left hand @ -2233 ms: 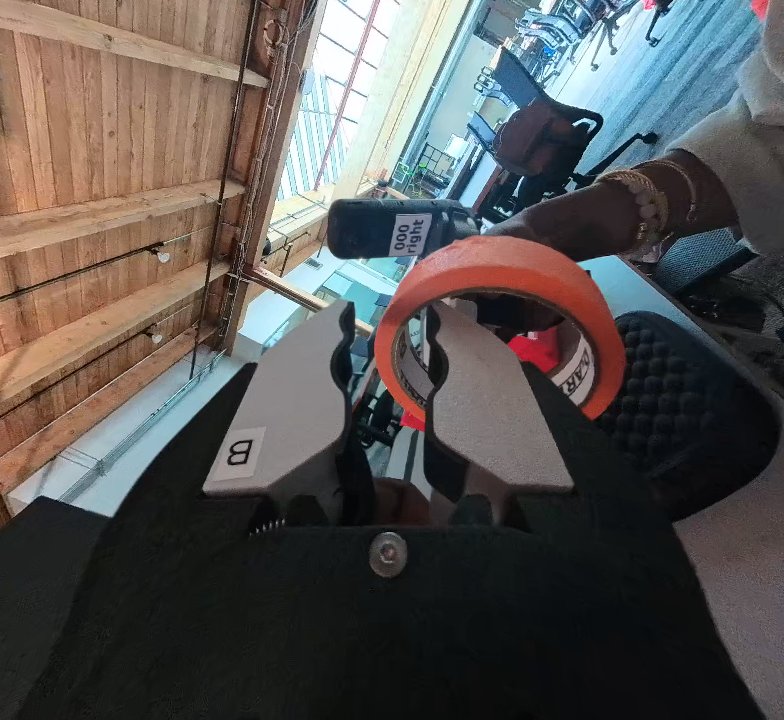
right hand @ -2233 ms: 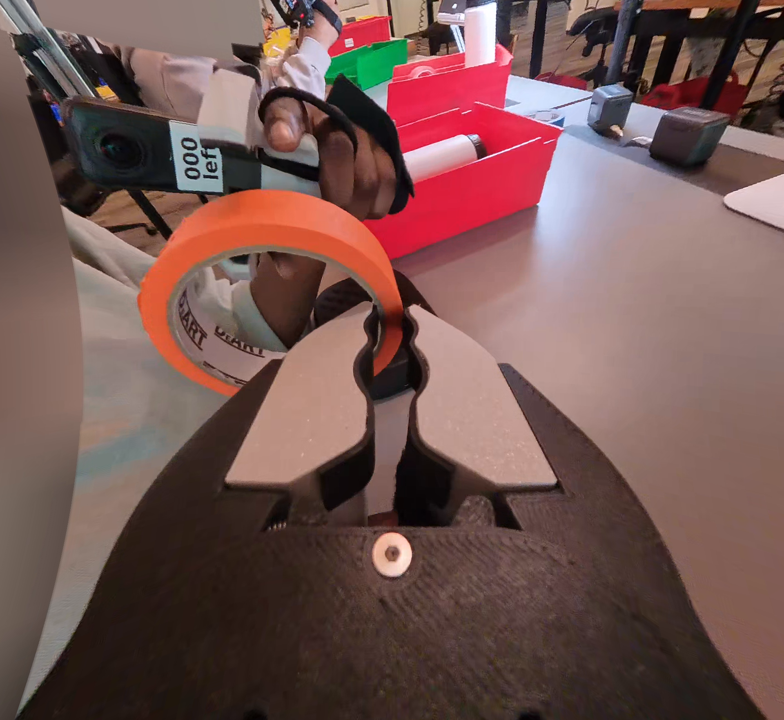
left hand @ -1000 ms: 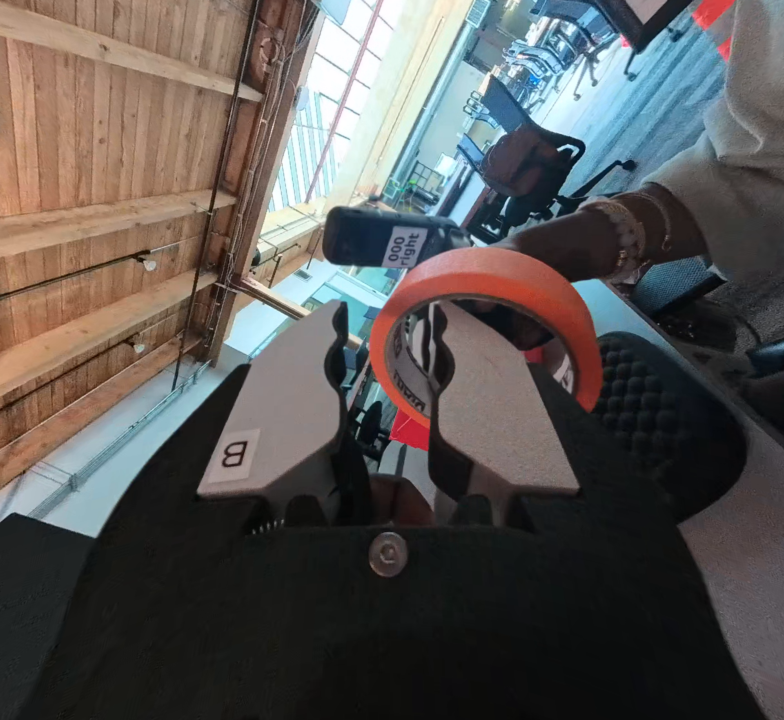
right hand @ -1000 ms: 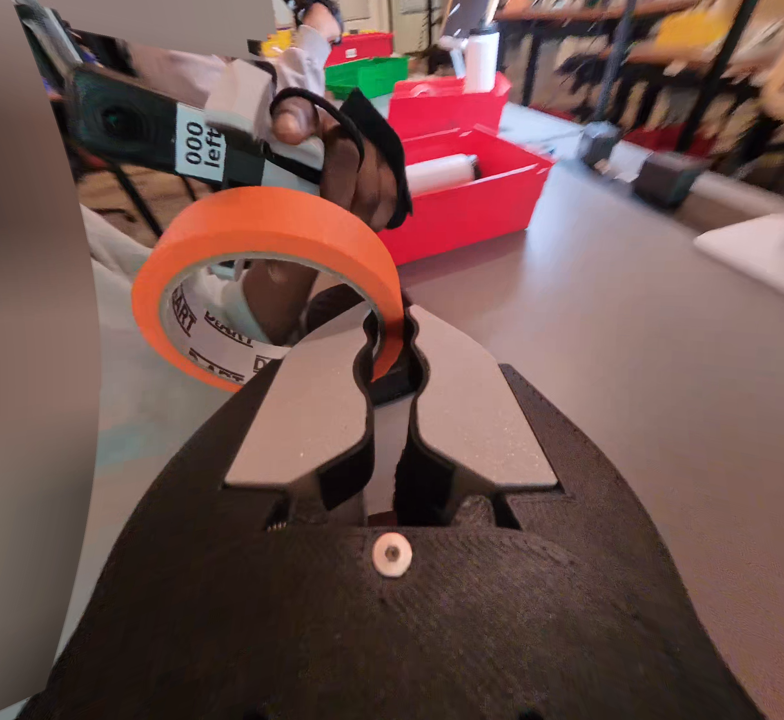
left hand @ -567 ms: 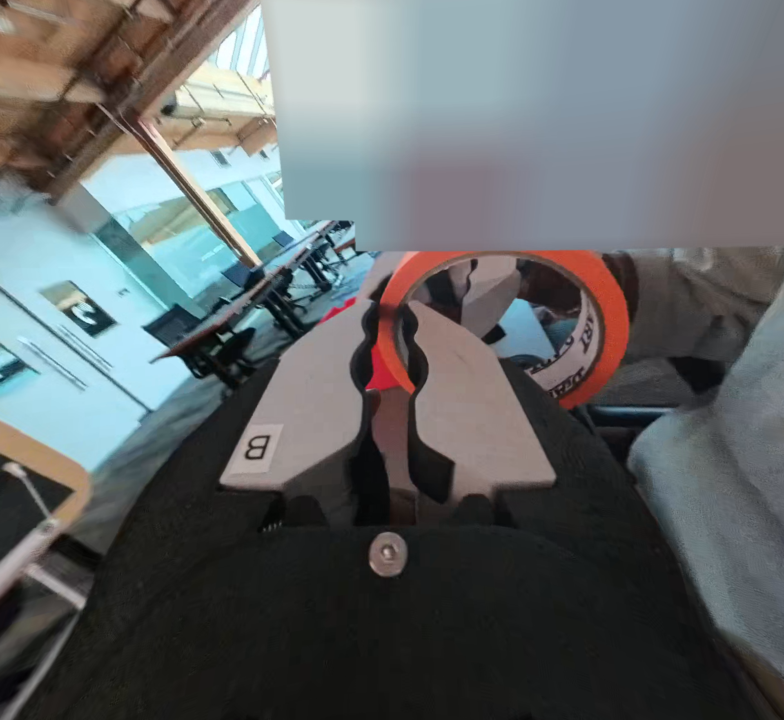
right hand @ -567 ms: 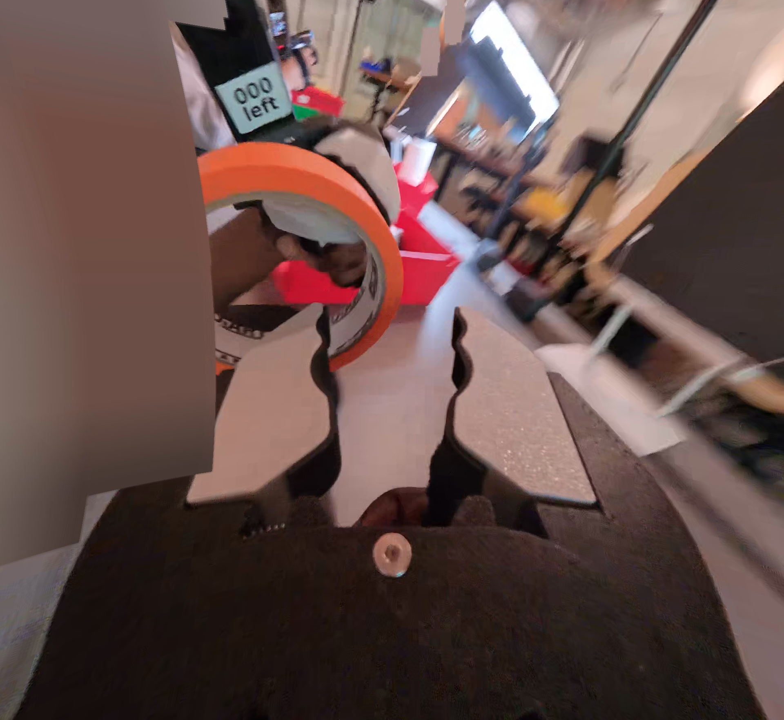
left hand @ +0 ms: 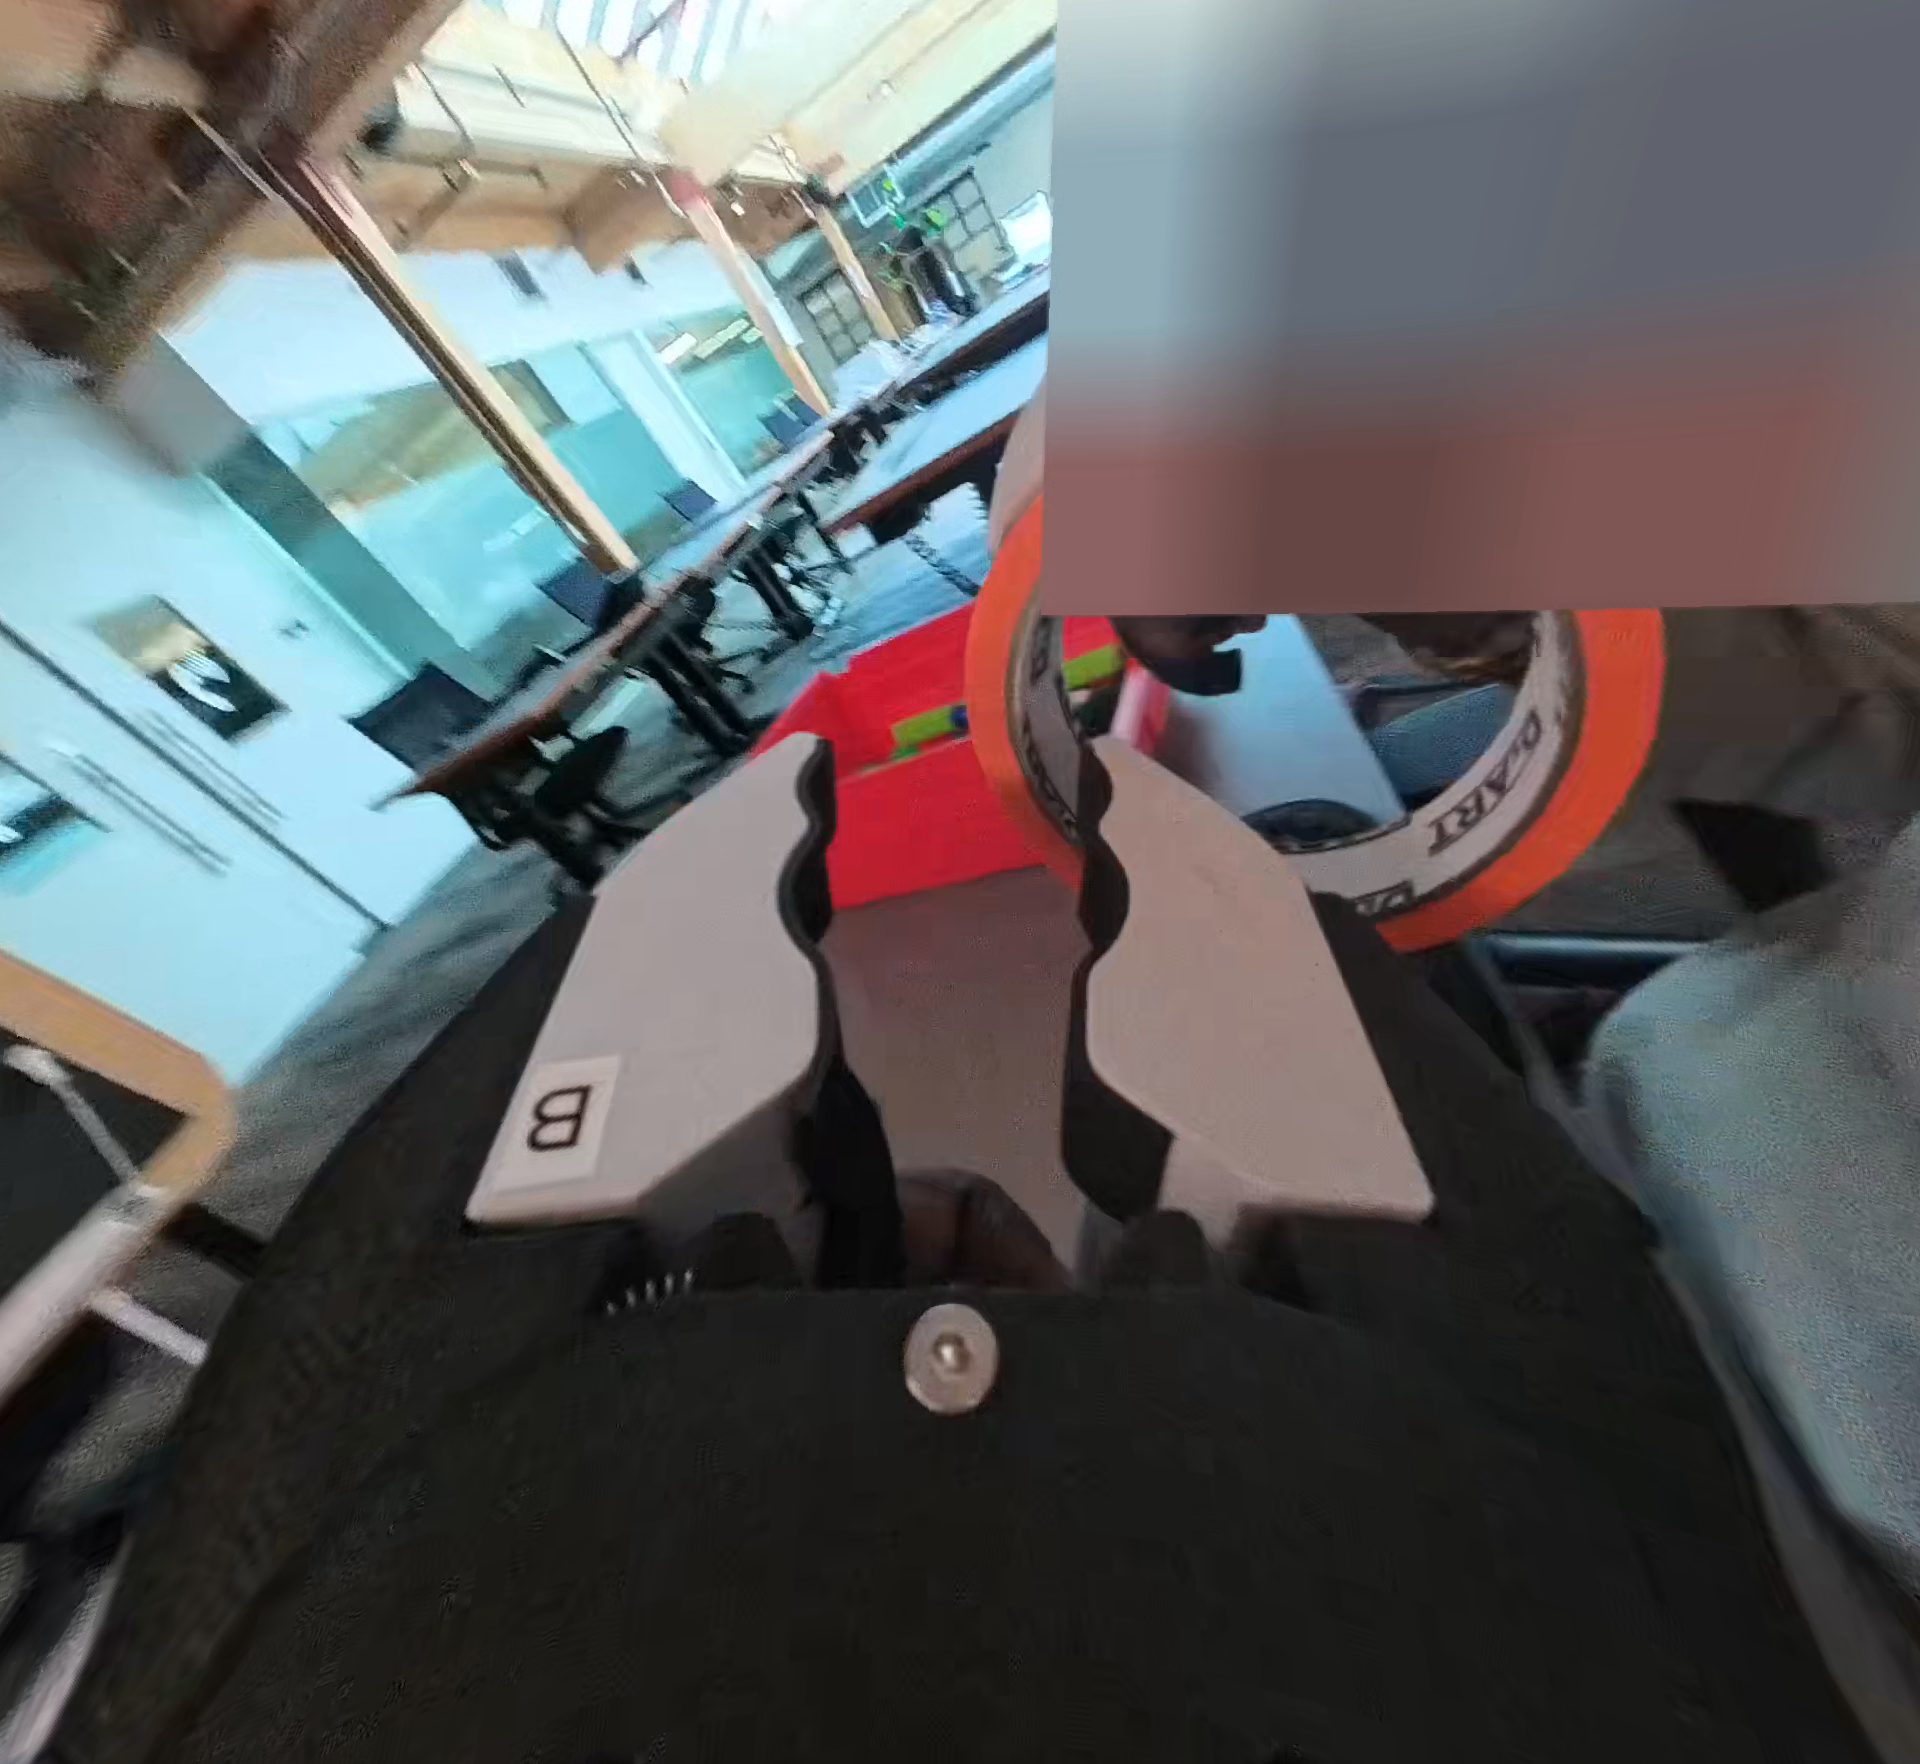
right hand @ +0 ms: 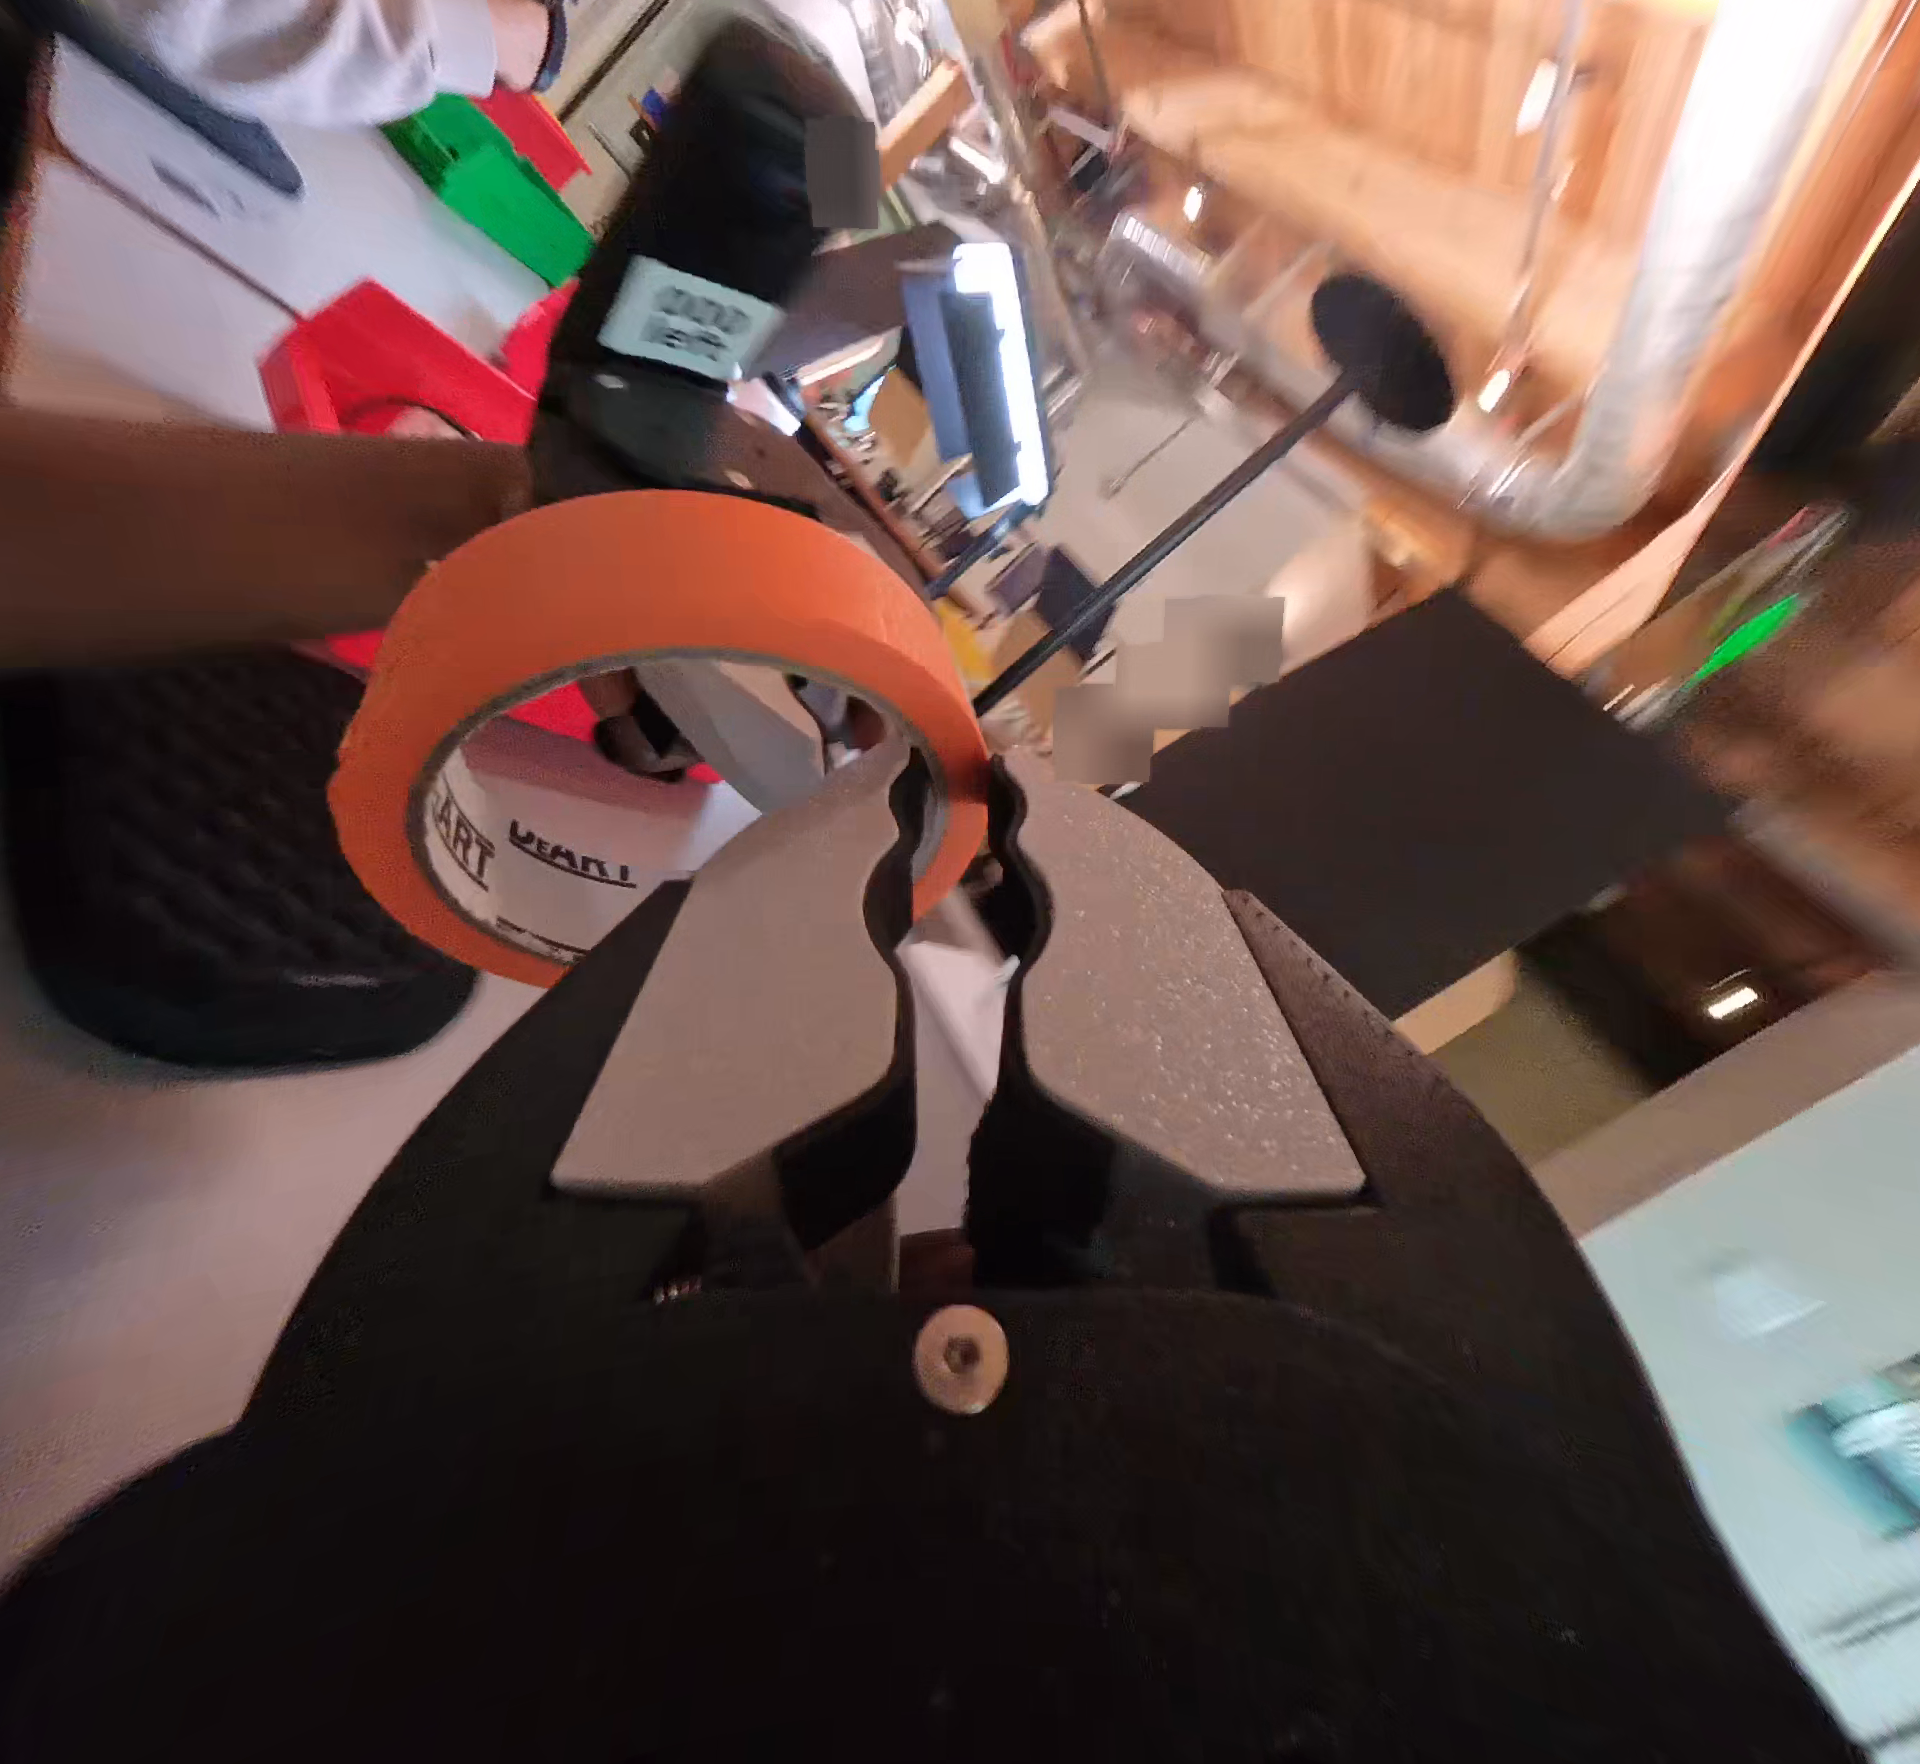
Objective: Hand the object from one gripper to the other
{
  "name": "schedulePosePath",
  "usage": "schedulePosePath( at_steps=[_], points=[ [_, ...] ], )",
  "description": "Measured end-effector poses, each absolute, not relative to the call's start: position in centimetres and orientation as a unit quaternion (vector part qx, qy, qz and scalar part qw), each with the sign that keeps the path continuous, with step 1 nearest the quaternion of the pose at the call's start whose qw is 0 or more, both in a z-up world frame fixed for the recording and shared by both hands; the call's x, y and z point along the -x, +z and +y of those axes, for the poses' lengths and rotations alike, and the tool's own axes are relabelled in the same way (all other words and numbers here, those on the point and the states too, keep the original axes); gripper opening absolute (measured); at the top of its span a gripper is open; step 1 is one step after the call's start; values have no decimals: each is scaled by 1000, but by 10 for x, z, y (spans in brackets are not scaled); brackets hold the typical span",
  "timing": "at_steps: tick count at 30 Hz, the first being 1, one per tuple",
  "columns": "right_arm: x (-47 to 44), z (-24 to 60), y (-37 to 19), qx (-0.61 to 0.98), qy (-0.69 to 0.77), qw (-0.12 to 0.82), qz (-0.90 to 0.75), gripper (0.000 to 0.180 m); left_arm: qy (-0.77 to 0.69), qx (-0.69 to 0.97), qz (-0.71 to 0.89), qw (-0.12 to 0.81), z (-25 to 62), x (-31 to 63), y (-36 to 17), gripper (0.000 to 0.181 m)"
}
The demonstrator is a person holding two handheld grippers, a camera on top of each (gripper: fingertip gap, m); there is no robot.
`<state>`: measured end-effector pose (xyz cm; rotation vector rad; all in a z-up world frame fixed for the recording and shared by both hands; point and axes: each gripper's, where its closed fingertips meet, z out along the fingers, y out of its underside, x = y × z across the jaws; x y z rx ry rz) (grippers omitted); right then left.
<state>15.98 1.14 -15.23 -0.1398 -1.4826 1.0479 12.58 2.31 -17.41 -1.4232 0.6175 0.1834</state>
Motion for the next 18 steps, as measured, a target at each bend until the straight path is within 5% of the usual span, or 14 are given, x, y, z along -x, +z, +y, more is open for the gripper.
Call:
schedulePosePath(
  at_steps=[4, 9, 15, 18],
  points=[
    [-143, 21, -174, 217, 538, 431, -691, 11, 271, 535, 340, 725, 12, -136, -153, 48],
    [-137, 17, -208, 337, 592, 197, -705, 11, 313, 473, 425, 705, 4, -171, -156, 46],
    [-135, 14, -216, 353, 593, 158, -707, 11, 320, 480, 439, 689, 10, -174, -163, 21],
    [-134, 16, -201, 297, 604, 240, -700, 20, 276, 545, 378, 695, 13, -154, -159, 13]
  ],
)
